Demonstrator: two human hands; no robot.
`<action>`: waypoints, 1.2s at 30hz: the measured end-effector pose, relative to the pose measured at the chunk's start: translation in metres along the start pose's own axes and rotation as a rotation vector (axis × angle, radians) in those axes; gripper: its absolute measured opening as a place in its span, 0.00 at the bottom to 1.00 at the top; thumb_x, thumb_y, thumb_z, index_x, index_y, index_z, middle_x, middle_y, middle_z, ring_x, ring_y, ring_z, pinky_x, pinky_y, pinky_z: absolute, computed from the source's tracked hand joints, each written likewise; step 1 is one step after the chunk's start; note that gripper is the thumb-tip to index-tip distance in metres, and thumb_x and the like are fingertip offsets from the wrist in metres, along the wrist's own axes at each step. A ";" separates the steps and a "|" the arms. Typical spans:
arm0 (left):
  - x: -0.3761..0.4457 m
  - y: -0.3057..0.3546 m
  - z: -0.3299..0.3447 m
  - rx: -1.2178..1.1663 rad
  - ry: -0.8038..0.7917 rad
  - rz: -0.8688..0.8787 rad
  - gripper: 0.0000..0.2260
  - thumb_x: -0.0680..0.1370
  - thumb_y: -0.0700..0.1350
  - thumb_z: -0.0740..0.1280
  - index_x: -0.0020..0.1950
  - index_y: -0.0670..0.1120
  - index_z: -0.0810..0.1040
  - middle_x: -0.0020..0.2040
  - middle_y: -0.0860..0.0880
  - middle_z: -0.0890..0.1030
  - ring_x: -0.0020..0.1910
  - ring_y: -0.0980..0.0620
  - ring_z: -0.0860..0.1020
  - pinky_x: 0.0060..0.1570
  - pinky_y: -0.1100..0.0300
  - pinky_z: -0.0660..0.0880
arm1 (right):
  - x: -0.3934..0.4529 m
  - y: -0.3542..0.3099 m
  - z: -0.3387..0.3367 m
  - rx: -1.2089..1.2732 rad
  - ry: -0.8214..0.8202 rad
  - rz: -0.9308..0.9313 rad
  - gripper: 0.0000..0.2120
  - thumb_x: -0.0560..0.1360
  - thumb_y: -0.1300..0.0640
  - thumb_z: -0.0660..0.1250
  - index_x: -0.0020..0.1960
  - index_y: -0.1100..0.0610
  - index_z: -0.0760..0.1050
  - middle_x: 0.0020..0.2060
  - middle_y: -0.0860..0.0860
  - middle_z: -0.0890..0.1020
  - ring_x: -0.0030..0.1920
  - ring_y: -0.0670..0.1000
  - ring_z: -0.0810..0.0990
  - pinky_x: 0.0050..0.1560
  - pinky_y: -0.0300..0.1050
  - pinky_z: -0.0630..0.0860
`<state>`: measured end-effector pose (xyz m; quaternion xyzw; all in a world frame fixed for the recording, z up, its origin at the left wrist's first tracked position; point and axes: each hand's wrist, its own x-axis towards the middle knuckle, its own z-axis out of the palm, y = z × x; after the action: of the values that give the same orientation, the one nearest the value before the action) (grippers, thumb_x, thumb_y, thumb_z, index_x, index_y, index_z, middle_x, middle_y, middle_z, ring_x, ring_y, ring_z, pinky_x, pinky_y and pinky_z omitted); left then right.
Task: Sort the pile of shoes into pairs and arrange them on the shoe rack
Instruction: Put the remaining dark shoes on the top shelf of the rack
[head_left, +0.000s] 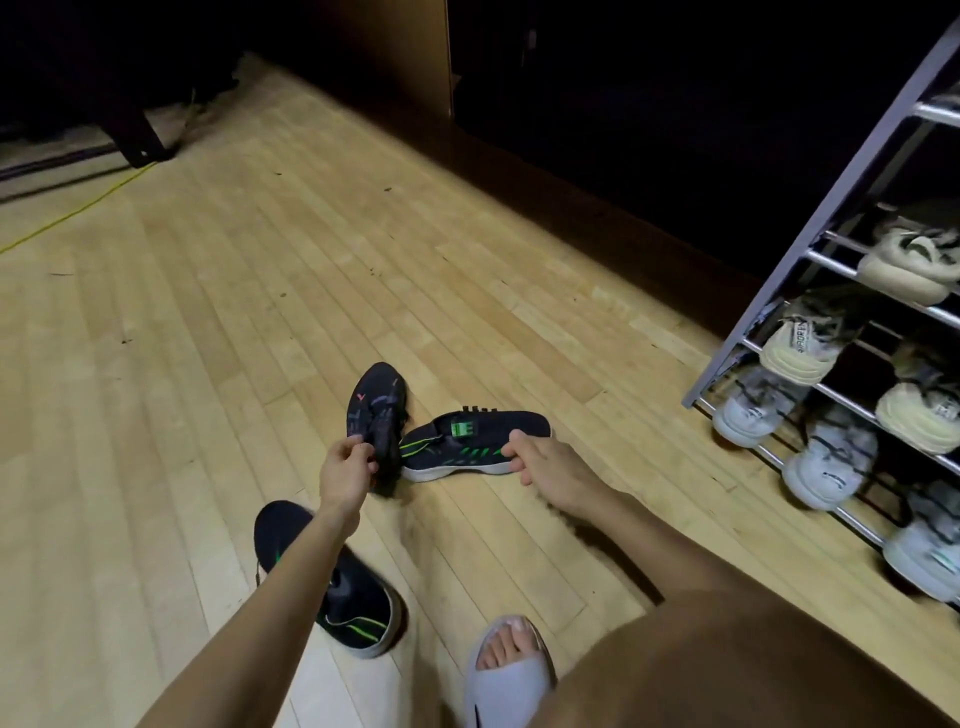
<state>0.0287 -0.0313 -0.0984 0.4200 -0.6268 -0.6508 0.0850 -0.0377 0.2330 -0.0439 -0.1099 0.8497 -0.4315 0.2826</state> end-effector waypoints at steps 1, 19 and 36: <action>0.006 -0.007 -0.002 0.048 0.053 -0.030 0.12 0.79 0.41 0.62 0.60 0.38 0.73 0.48 0.40 0.78 0.39 0.48 0.73 0.37 0.56 0.69 | 0.002 0.002 0.003 -0.001 -0.020 0.009 0.25 0.83 0.41 0.49 0.62 0.52 0.79 0.52 0.46 0.82 0.52 0.47 0.78 0.60 0.48 0.73; 0.038 -0.044 0.010 -0.429 0.017 -0.513 0.12 0.82 0.52 0.58 0.43 0.48 0.73 0.32 0.50 0.76 0.27 0.55 0.71 0.26 0.63 0.74 | 0.023 0.040 0.033 0.016 -0.136 0.127 0.26 0.74 0.30 0.48 0.54 0.44 0.77 0.49 0.43 0.81 0.53 0.47 0.80 0.63 0.52 0.75; 0.021 -0.021 0.043 -0.530 -0.090 -0.439 0.13 0.81 0.48 0.63 0.58 0.39 0.75 0.57 0.40 0.76 0.42 0.51 0.78 0.26 0.67 0.78 | 0.004 0.033 0.023 0.004 -0.102 0.148 0.26 0.76 0.32 0.48 0.56 0.45 0.77 0.51 0.44 0.81 0.54 0.48 0.79 0.62 0.51 0.74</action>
<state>-0.0040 -0.0080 -0.1323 0.4789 -0.3338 -0.8116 0.0213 -0.0260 0.2358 -0.0822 -0.0679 0.8392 -0.4047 0.3568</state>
